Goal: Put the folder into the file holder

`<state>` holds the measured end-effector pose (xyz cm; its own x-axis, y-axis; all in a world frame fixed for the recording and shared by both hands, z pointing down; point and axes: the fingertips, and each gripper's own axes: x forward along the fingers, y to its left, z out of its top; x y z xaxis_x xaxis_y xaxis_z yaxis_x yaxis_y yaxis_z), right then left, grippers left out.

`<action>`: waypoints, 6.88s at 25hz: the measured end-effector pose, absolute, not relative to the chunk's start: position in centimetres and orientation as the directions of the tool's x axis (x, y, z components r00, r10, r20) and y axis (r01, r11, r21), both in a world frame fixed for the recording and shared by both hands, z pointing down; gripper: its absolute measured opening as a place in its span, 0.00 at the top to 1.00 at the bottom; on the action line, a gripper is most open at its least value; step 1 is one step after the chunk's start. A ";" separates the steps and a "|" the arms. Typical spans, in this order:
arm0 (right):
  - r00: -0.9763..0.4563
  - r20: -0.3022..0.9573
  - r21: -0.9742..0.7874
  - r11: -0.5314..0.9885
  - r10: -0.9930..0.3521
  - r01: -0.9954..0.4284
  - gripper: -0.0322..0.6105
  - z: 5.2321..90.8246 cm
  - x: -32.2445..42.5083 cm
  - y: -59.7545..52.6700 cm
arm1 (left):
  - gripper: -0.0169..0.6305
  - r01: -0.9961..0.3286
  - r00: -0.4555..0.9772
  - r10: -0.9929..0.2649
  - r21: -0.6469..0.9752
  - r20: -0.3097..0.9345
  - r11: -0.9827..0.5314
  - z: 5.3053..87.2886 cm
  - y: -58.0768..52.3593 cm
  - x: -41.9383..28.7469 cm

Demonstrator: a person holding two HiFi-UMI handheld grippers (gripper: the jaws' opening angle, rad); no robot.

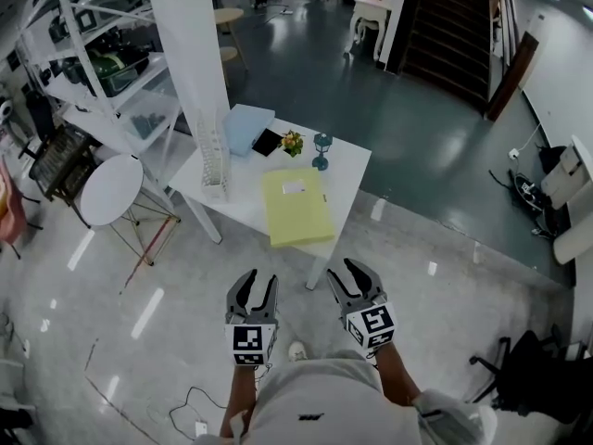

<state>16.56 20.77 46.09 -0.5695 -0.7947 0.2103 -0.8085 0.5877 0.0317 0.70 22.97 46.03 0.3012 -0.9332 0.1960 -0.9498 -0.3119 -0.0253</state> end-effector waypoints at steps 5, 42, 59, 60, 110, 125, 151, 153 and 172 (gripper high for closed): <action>-0.548 0.209 0.035 0.566 -0.810 -0.824 0.67 46.2 16.1 18.9 | 0.70 -0.944 0.320 -0.929 -0.018 0.187 -0.329 46.1 20.6 0.0; -0.682 0.232 -0.022 0.697 -0.694 -0.717 0.67 47.7 18.5 -10.4 | 0.71 -0.981 0.177 -0.956 -0.036 0.234 -0.190 47.3 -7.1 3.2; -0.672 0.325 -0.080 0.689 -0.665 -0.720 0.67 52.3 17.8 -18.1 | 0.71 -0.979 0.198 -0.925 0.016 0.326 -0.204 51.8 -15.3 2.2; -0.668 0.334 -0.078 0.687 -0.665 -0.723 0.67 52.7 17.5 -18.5 | 0.71 -0.977 0.209 -0.919 0.025 0.334 -0.213 52.4 -15.9 2.0; -0.561 0.748 -0.373 0.473 -0.356 -0.798 0.44 79.0 14.1 -27.6 | 0.41 -0.835 0.545 -0.482 0.497 0.686 -0.236 79.4 -25.1 -2.7; -0.593 0.673 -0.314 0.555 -0.442 -0.770 0.46 72.2 12.9 -27.5 | 0.44 -0.889 0.455 -0.606 0.364 0.652 -0.277 72.2 -24.7 -3.8; -0.678 0.432 -0.195 0.672 -0.595 -0.715 0.48 57.8 11.7 -27.3 | 0.45 -0.933 0.360 -0.829 0.173 0.428 -0.316 57.1 -22.5 -4.8; -0.677 0.419 -0.186 0.673 -0.605 -0.716 0.48 57.2 11.7 -27.4 | 0.45 -0.933 0.359 -0.836 0.161 0.414 -0.321 56.5 -22.3 -4.7; -0.671 0.322 -0.137 0.669 -0.668 -0.731 0.50 56.0 14.1 -23.7 | 0.48 -0.915 0.400 -0.870 0.067 0.290 -0.398 55.2 -17.9 -2.9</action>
<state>14.06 -23.70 55.96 -0.6713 -0.6677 0.3218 -0.7307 0.6688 -0.1368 -2.94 -17.92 55.19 0.3995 -0.8696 0.2900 -0.9149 -0.3981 0.0668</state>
